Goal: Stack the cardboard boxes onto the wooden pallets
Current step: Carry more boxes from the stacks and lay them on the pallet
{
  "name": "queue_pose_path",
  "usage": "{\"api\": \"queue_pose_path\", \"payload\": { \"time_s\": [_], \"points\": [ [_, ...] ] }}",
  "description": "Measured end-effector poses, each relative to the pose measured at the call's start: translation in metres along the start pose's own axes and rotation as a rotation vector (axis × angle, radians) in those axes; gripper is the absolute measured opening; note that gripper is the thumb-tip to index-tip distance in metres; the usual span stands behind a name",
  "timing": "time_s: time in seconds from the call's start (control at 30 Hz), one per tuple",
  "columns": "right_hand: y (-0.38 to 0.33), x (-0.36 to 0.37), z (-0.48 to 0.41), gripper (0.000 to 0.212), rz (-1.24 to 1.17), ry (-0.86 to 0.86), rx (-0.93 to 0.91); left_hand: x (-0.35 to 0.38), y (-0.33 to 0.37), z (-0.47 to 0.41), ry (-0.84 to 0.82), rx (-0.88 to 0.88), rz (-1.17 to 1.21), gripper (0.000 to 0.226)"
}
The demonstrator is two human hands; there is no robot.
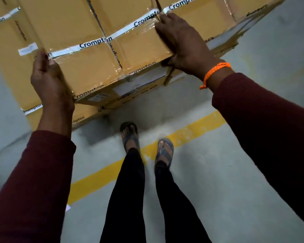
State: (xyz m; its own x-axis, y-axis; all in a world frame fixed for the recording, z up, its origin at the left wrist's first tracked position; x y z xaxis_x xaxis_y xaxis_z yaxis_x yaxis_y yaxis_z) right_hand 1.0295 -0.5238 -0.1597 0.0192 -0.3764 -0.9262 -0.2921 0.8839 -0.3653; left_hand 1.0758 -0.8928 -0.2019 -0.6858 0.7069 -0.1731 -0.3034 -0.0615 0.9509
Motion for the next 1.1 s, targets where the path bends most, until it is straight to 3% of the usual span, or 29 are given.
{"api": "queue_pose_path", "payload": {
  "time_s": [0.17,0.53,0.6,0.7,0.77,1.0,1.1],
  "points": [
    [-0.008,-0.010,0.001,0.103,-0.158,0.106,0.046,-0.007,-0.007,-0.008,0.040,-0.074,0.012,0.052],
    [-0.008,0.005,0.009,0.096,0.087,0.057,-0.065,-0.009,-0.004,0.010,0.119,-0.079,-0.248,0.048],
    [-0.010,0.000,0.011,0.092,0.061,0.064,-0.049,-0.005,0.000,0.025,0.105,-0.170,-0.363,0.040],
    [-0.008,-0.014,0.014,0.096,-0.045,0.102,0.032,0.004,0.001,0.066,-0.035,-0.496,-0.373,0.060],
    [-0.002,-0.020,0.013,0.104,-0.134,0.078,0.135,0.006,0.001,0.073,-0.059,-0.589,-0.326,0.064],
    [0.018,-0.018,0.011,0.089,-0.233,0.091,0.120,-0.006,-0.001,0.072,0.145,-0.539,-0.313,0.041],
    [0.016,-0.020,0.012,0.081,-0.247,0.101,0.110,-0.007,0.007,0.082,0.147,-0.464,-0.268,0.028]
  ]
}}
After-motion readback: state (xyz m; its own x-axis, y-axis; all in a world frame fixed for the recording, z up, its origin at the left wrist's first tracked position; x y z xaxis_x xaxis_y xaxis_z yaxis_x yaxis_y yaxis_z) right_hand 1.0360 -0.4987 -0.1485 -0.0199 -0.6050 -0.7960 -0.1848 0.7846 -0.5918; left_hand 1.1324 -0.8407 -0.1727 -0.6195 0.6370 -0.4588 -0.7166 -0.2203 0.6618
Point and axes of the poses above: each hand's wrist, its own z-axis away from the middle knuckle, its own x-axis out of the palm, y = z × x, the point moved 6 cm from there along -z, towards the middle knuckle, and after that the axes turned 15 degrees about y, right-handed, at the moved point
